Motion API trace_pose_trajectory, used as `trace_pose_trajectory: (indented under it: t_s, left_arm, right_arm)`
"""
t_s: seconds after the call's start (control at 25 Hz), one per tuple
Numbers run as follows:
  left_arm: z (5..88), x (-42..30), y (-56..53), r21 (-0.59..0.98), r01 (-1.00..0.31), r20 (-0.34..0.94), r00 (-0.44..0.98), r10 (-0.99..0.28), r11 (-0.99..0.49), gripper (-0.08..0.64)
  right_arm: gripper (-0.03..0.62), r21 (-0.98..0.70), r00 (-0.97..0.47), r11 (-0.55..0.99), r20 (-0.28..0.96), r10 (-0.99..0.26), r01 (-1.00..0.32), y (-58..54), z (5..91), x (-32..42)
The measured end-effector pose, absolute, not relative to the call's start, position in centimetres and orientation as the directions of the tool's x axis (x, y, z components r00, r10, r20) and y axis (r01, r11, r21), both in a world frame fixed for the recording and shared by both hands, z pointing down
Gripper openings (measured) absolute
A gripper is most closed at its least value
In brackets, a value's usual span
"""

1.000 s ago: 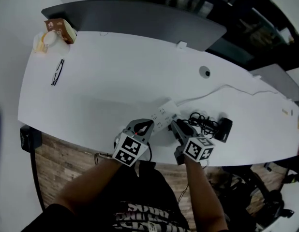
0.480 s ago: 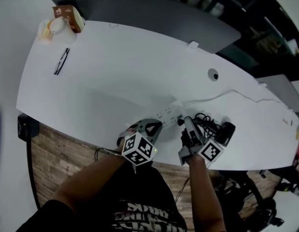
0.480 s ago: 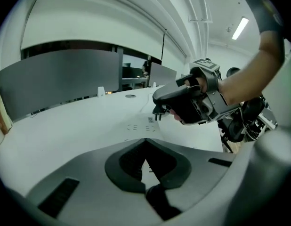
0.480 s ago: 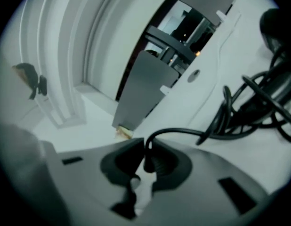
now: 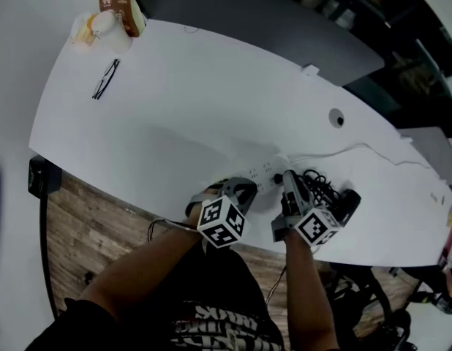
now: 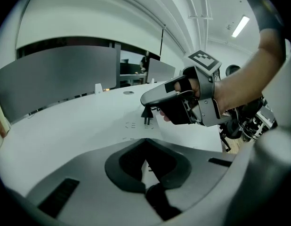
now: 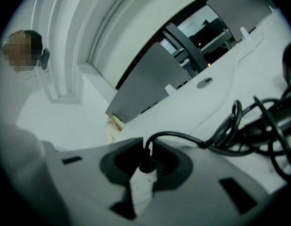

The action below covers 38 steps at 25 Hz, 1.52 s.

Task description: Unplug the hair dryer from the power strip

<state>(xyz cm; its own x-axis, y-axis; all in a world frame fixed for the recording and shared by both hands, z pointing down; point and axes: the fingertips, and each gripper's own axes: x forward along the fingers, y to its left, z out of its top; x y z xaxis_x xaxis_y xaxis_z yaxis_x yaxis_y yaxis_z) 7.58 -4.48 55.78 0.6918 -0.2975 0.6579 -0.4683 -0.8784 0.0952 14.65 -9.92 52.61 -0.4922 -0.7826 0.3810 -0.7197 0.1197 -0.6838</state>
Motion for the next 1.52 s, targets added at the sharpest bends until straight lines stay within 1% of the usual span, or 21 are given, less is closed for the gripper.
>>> trace_pose_trajectory:
  t_s: [0.08,0.2,0.32,0.48,0.6,0.8,0.96,1.04,1.2,1.28,1.4,1.52]
  left_arm:
    - [55.8,7.5,-4.5,0.094,-0.468,0.656,0.693,-0.299,-0.879,0.025]
    - [55.7,7.4,-4.5,0.088,-0.470,0.653,0.693,-0.305,-0.878,0.025]
    - [55.8,7.3,-4.6,0.085,-0.476,0.656,0.688,-0.310,-0.875,0.025]
    - [55.8,7.4,-4.5,0.090,-0.477,0.660,0.686,-0.306,-0.874,0.025]
    - [55.8,7.3,-4.5,0.086,-0.477,0.662,0.684,-0.307,-0.875,0.025]
    - [56.0,7.2,-4.6,0.098,-0.484,0.667,0.681,-0.303,-0.870,0.026]
    - [55.9,7.3,-4.3,0.095,-0.473,0.659,0.689,-0.301,-0.876,0.025]
    - [55.8,7.2,-4.2,0.098,-0.477,0.659,0.689,-0.302,-0.874,0.025]
    - [55.9,7.2,-4.3,0.102,-0.484,0.660,0.686,-0.305,-0.869,0.025]
    - [55.9,7.3,-4.2,0.102,-0.481,0.658,0.690,-0.304,-0.871,0.026]
    - [55.9,7.2,-4.2,0.094,-0.474,0.653,0.693,-0.305,-0.875,0.025]
    - [55.9,7.1,-4.1,0.087,-0.470,0.652,0.694,-0.306,-0.879,0.025]
  right_arm:
    - [0.077,-0.636,-0.475,0.134,0.403,-0.783,-0.760,-9.8,52.6,14.8]
    - [0.078,-0.603,-0.452,0.128,0.423,-0.786,-0.787,-9.9,52.7,14.7]
    - [0.086,-0.536,-0.401,0.130,0.429,-0.809,-0.834,-9.8,52.8,14.6]
    - [0.092,-0.370,-0.360,0.206,0.417,-0.835,-0.906,-9.1,52.4,13.8]
    - [0.083,-0.222,-0.335,0.260,0.448,-0.829,-0.940,-8.6,52.3,12.2]
    - [0.080,-0.087,-0.302,0.293,0.429,-0.851,-0.952,-8.4,52.5,11.2]
    - [0.080,0.049,-0.343,0.401,0.430,-0.835,-0.915,-8.4,52.5,9.9]
    - [0.080,0.037,-0.353,0.408,0.434,-0.829,-0.912,-8.7,52.5,9.7]
    - [0.087,-0.133,-0.276,0.242,0.413,-0.868,-0.961,-9.5,52.7,11.2]
    - [0.087,-0.121,-0.245,0.214,0.415,-0.876,-0.969,-9.0,52.8,11.4]
    - [0.087,-0.043,-0.262,0.270,0.432,-0.863,-0.962,-7.8,53.1,10.8]
    - [0.091,-0.039,-0.275,0.288,0.439,-0.855,-0.957,-7.9,53.3,10.7]
